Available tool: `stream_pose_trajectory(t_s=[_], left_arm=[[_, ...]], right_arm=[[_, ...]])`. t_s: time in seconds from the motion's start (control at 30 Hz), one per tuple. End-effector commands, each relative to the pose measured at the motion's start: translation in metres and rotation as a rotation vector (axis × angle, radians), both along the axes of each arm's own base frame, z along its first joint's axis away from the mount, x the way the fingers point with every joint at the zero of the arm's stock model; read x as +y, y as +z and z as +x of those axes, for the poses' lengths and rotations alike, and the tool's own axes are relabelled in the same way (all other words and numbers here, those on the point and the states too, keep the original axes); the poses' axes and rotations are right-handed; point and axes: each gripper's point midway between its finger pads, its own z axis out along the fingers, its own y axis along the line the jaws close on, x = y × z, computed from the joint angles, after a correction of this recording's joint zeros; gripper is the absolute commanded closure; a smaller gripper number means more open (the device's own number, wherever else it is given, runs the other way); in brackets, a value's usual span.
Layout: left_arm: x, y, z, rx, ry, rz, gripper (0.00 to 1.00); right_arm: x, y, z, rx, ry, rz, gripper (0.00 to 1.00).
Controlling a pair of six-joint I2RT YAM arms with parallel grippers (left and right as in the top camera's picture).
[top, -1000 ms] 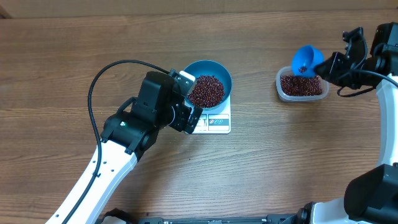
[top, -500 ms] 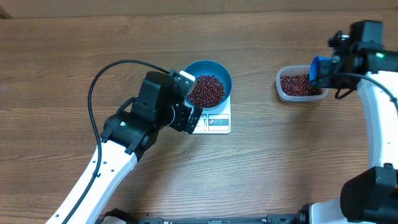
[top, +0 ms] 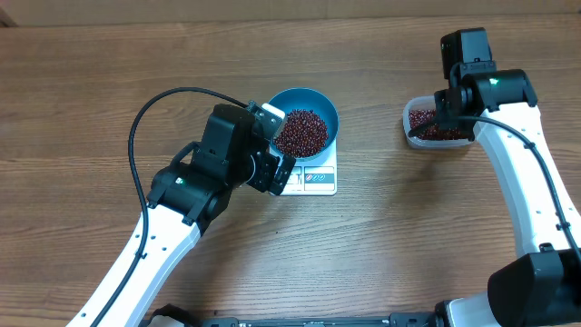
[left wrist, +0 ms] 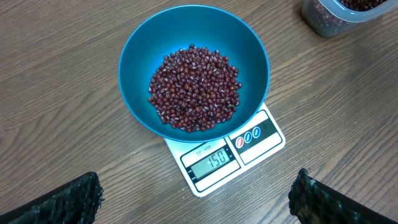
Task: Scoop item into bowl and weigh 150g on scale
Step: 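Carry the blue scoop with the right gripper to the clear bean container, then lower the scoop into the container and open the right gripper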
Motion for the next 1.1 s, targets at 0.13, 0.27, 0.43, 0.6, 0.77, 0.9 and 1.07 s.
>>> stream_pose_trajectory(t_s=[0.13, 0.27, 0.43, 0.6, 0.77, 0.9, 1.07], left_arm=[[0.001, 0.001, 0.001, -0.009, -0.008, 0.006, 0.00], [0.001, 0.001, 0.001, -0.009, -0.008, 0.006, 0.00], [0.001, 0.001, 0.001, -0.009, -0.008, 0.006, 0.01], [0.001, 0.001, 0.002, -0.013, -0.007, 0.005, 0.00], [0.001, 0.001, 0.002, -0.011, -0.006, 0.007, 0.01], [0.001, 0.001, 0.002, -0.012, -0.006, 0.007, 0.00], [0.001, 0.002, 0.003, -0.016, -0.006, 0.005, 0.01]], right_arm=[[0.020, -0.004, 0.009, -0.183, -0.370, 0.435, 0.96], [0.023, -0.005, 0.013, -0.253, -0.583, 0.606, 0.96], [0.022, -0.004, 0.020, -0.347, -0.788, 0.708, 0.96], [0.022, -0.018, 0.025, -0.412, -0.946, 0.788, 0.96], [0.023, -0.049, 0.011, -0.385, -1.093, 0.800, 0.96], [0.027, -0.065, 0.003, -0.353, -1.133, 0.814, 0.96], [0.034, -0.071, 0.007, -0.336, -1.122, 0.859, 0.96]])
